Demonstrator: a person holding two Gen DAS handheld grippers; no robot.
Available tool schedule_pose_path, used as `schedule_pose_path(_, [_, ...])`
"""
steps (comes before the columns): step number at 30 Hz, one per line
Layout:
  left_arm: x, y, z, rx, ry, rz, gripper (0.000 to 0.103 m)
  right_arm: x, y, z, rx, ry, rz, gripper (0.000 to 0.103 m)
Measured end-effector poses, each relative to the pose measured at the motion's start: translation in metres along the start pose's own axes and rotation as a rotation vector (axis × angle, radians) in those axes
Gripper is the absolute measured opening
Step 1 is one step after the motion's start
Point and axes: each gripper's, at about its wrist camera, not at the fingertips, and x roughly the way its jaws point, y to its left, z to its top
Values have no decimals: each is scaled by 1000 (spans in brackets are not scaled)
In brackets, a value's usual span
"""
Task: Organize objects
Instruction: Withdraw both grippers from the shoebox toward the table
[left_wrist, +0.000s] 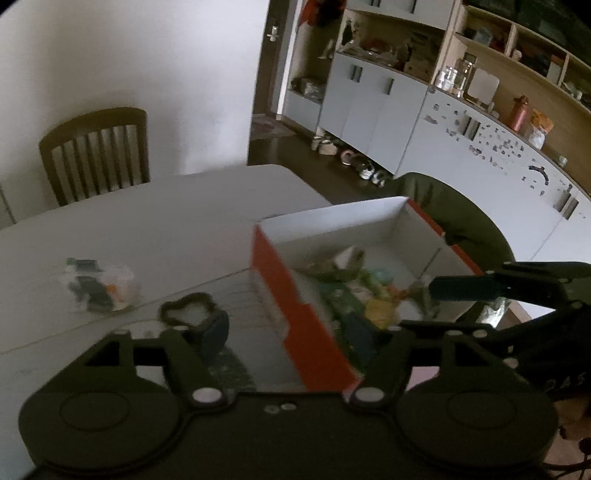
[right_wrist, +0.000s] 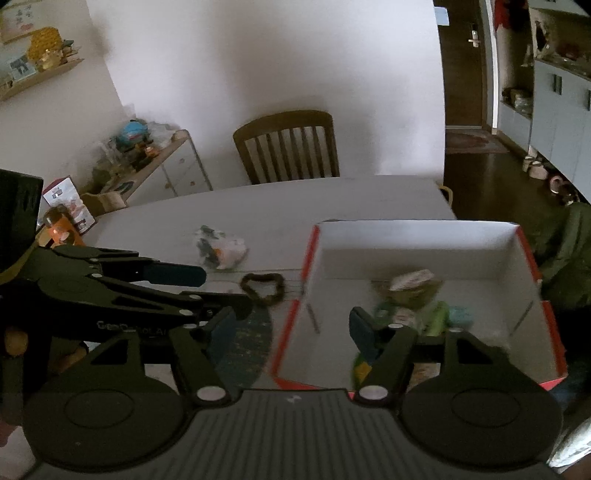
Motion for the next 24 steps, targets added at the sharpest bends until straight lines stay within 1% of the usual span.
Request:
schedule_pose_path(2, [-5,11,-2,-6,-8,7,79,4,11,0,1,1,3,71])
schedule_pose_path(4, [-10,22,-5,-10,-15,16,85,9,23,1,0,3,5,72])
schedule_pose_path(8, [-17,48,-10,-15,-27,37,92,21,45,3,-4,7,-1,76])
schedule_pose_path(10, [-20,61,-11,-25,-31,42,97,26,53,4,2,9,0,81])
schedule_pose_path(11, [-21,68,-11,-32,-35,43,98,30,58,5,7,9,-3,82])
schedule_pose_path(13, [-23,81,-11,-49,-42,52,102,37,65,6,17,11,-7,83])
schedule_pose_path(17, [-23,106,-11,-70,-51,63,102,57,80,9,31,39,-20,83])
schedule_pose_path(21, [-16,127,-9,-64,-55,115,102,81,94,11,17,54,-58,83])
schedule_pose_path(24, [-8,144,-5,-87,-50,145,102,98,99,13,12,59,-97,83])
